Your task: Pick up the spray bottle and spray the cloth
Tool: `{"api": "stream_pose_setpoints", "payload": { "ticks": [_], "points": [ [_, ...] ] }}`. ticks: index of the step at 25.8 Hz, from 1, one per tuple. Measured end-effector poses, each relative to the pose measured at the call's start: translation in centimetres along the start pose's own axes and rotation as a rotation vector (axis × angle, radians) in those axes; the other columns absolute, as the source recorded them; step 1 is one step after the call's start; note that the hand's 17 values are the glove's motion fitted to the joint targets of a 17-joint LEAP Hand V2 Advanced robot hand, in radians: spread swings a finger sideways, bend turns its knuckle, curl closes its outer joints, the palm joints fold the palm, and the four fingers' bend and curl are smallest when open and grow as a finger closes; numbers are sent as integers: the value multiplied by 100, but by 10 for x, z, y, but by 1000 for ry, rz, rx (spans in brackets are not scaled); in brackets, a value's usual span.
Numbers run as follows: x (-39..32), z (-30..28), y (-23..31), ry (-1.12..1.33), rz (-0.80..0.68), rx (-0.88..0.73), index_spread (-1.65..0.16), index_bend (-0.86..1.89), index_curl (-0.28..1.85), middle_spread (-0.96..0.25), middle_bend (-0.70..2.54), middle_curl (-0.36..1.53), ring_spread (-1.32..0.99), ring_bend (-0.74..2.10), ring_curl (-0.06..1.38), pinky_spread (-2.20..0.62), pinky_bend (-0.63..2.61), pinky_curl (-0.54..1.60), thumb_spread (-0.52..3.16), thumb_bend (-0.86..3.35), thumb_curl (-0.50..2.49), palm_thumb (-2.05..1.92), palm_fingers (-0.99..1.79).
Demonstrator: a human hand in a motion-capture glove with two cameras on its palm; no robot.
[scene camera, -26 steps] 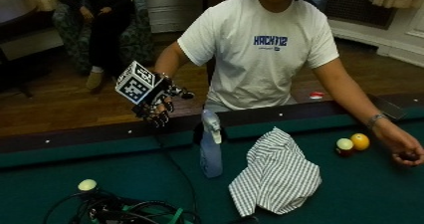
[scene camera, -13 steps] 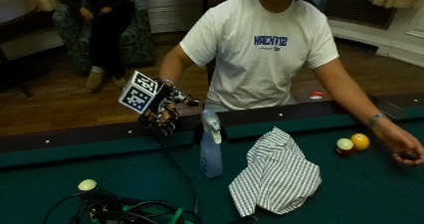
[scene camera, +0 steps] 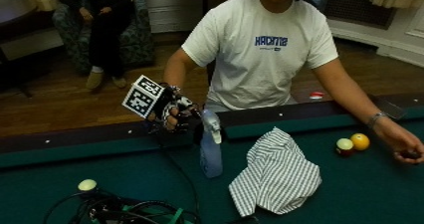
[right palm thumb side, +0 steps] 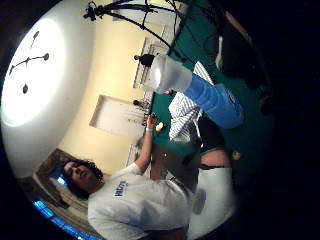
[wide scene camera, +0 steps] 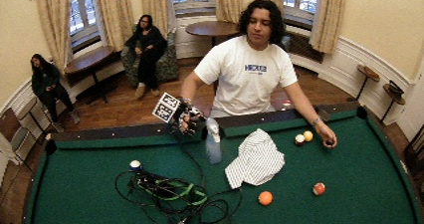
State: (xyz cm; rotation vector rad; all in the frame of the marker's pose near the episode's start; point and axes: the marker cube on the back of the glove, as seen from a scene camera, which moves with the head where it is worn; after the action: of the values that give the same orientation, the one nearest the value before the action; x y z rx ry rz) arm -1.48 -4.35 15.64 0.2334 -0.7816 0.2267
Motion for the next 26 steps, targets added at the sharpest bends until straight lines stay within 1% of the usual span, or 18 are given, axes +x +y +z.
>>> {"api": "stream_pose_setpoints", "payload": {
  "ticks": [1,4,7,11,18,24,26],
  "points": [
    [-1,1,-2,-1,-4,11,-36,15,26,-21,26,36,-20,51,31,-12,59,35,95,4,40,88,118],
    [-2,2,-5,-6,-13,33,-34,16,29,-22,27,39,-21,56,36,-17,66,40,87,4,43,94,124],
    [-4,4,-7,-10,-13,48,-33,18,32,-23,35,44,-21,66,42,-15,78,46,80,6,48,101,134],
    [-7,5,-10,-11,-30,59,-32,34,39,-24,41,48,-23,75,48,-14,85,52,78,5,51,104,134],
    [-12,5,-11,-84,-76,81,-29,65,52,-26,66,61,-23,91,57,-13,90,61,73,2,57,103,140],
    [-15,10,-12,-103,-83,23,-26,79,61,-25,85,71,-23,104,64,-12,91,68,60,3,63,108,131],
    [-15,10,-11,-88,-85,29,-25,83,63,-25,89,74,-23,107,66,-11,92,70,56,2,65,108,128]
  ]
}}
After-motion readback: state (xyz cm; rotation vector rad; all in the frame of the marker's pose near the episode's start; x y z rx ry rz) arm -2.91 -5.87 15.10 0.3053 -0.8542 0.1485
